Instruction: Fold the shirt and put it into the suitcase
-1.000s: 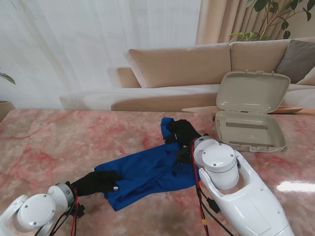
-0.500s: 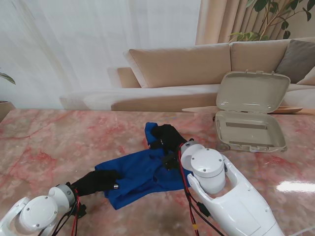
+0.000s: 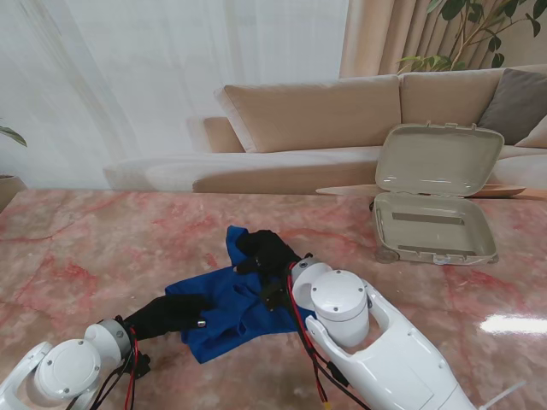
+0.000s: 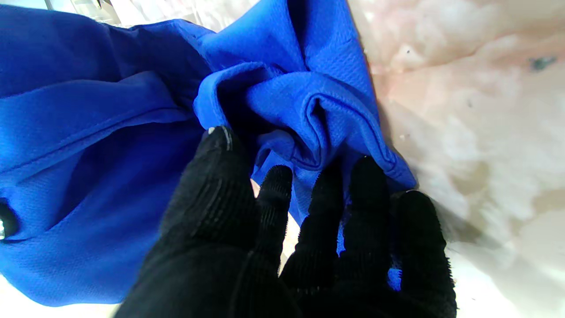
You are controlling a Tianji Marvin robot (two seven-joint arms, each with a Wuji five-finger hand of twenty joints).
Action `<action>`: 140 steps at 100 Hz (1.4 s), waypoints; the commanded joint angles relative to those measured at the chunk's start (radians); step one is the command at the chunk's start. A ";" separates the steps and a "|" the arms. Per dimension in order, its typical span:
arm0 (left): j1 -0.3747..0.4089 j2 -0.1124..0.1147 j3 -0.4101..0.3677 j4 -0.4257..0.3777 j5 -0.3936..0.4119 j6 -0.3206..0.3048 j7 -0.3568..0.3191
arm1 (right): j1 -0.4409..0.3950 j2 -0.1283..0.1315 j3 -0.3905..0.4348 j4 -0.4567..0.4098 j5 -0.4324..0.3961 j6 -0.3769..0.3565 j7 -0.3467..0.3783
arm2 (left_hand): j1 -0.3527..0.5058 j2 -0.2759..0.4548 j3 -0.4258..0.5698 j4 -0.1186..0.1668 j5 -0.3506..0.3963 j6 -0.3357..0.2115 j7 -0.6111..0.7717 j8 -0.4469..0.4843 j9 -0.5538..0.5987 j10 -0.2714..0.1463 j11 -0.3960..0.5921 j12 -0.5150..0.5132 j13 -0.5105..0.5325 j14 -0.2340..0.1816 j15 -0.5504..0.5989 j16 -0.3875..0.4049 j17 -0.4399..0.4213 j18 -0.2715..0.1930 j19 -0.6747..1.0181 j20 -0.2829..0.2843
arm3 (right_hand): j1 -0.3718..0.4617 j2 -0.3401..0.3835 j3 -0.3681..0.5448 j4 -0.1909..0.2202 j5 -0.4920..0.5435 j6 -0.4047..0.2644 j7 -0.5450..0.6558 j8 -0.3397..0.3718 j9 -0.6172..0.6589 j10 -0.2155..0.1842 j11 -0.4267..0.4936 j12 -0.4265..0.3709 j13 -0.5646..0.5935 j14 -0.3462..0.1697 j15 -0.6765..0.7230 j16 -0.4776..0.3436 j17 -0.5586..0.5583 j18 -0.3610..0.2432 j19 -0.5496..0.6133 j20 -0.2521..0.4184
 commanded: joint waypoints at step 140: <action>0.098 -0.032 -0.063 -0.043 -0.019 0.010 0.123 | 0.114 -0.091 -0.202 0.237 0.087 -0.051 0.013 | 0.034 0.039 -0.018 0.029 0.017 0.017 0.019 -0.001 0.010 -0.003 0.015 0.006 0.000 0.101 -0.164 -0.108 0.001 0.092 -0.151 -0.088 | -0.016 0.132 -0.093 -0.260 -0.040 -0.067 -0.015 -0.111 -0.057 0.078 -0.023 -0.027 -0.030 0.084 -0.294 -0.047 -0.177 0.110 -0.082 -0.060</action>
